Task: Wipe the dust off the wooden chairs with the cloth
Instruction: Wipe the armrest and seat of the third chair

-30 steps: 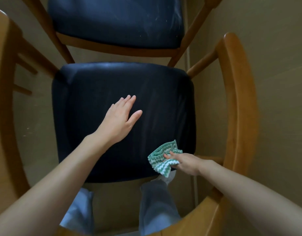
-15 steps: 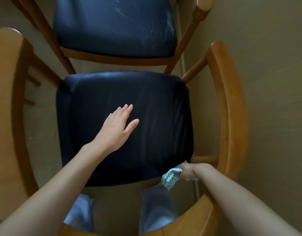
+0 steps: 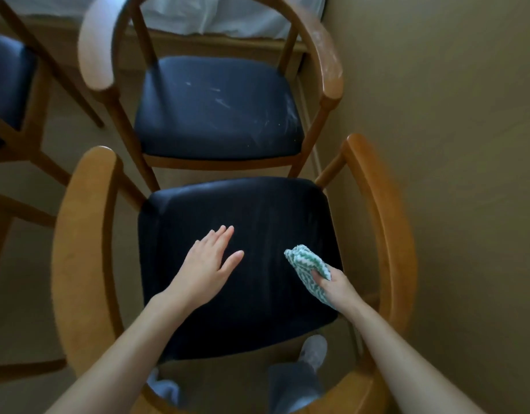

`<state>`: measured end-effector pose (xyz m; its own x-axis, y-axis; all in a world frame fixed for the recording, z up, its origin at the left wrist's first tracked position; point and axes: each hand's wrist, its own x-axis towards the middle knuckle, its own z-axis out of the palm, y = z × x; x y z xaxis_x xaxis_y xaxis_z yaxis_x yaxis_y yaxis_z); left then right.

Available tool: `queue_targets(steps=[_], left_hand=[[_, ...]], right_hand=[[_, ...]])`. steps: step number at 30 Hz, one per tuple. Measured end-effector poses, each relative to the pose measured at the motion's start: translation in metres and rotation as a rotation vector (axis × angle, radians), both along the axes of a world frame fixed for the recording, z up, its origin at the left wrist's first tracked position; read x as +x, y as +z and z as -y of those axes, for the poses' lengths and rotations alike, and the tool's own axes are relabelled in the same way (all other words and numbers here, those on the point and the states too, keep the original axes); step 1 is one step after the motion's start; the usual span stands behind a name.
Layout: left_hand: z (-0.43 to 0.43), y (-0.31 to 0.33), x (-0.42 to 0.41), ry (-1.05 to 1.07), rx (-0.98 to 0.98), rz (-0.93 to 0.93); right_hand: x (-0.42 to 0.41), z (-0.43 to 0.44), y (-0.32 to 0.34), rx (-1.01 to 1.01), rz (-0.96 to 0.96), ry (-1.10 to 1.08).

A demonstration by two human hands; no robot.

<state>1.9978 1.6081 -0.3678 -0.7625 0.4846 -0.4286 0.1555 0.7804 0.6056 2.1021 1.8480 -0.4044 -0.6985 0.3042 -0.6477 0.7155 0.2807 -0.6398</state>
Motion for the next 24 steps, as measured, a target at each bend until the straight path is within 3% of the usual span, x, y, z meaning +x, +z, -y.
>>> queue_targets(steps=[7,18,24], left_hand=[[0.042,0.028,-0.003,-0.158,-0.145,-0.021],[0.111,0.132,-0.012,-0.417,-0.282,-0.118],[0.131,0.157,-0.004,-0.337,-0.337,-0.132]], right_hand=[[-0.011,0.060,0.052,0.151,-0.026,0.038],[-0.008,0.140,0.171,0.412,-0.029,0.191],[-0.015,0.142,0.215,0.556,-0.014,0.409]])
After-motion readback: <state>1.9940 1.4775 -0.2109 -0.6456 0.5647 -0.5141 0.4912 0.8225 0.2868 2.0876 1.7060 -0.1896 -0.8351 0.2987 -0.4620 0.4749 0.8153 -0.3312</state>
